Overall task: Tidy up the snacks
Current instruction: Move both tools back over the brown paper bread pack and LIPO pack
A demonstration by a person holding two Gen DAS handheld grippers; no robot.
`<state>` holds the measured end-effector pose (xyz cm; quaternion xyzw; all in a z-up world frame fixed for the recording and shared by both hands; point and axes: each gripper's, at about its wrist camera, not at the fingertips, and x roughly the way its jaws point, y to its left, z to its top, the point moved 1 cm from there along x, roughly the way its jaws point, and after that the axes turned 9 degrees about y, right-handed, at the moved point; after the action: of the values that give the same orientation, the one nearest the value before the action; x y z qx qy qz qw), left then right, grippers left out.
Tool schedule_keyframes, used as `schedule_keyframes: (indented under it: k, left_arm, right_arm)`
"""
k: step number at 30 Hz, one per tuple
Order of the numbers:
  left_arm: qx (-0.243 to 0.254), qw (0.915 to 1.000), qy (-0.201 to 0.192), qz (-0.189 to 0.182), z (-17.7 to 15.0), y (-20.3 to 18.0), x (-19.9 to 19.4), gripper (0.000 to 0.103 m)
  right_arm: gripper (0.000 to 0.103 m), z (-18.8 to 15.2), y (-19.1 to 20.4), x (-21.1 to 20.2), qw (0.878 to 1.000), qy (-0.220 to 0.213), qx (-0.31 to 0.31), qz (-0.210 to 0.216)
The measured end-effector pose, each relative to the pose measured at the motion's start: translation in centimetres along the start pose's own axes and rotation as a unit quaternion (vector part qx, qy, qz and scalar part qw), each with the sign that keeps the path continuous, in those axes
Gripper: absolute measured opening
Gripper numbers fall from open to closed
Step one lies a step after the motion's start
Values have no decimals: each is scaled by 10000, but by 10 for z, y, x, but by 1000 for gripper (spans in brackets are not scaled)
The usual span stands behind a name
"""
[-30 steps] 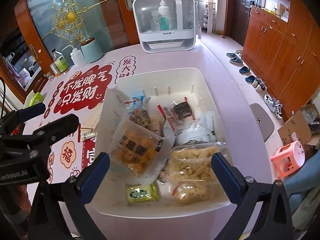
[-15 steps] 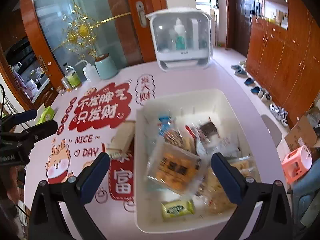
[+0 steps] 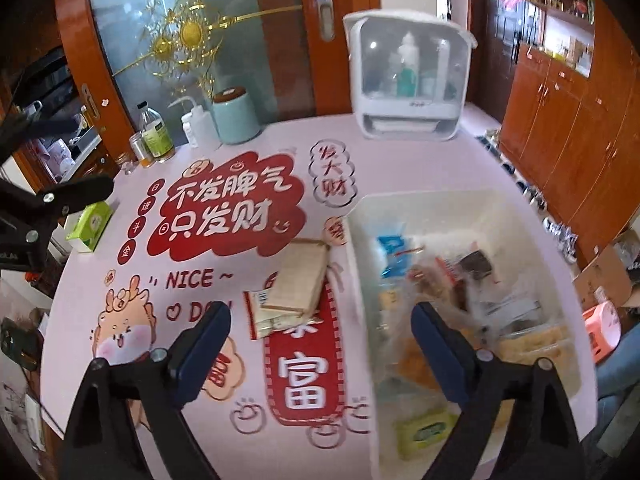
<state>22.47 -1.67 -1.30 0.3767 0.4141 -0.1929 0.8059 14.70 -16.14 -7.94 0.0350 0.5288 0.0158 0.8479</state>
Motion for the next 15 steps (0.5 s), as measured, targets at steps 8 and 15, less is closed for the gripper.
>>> schedule_keyframes:
  k: [8, 15]
  left_arm:
    - [1043, 9918, 161, -721, 23, -24, 84, 103]
    - [1074, 9830, 388, -1437, 41, -57, 140, 102]
  right_arm:
    - [86, -6, 17, 34, 9993, 69, 352, 77]
    - [85, -16, 24, 63, 9983, -25, 559, -155]
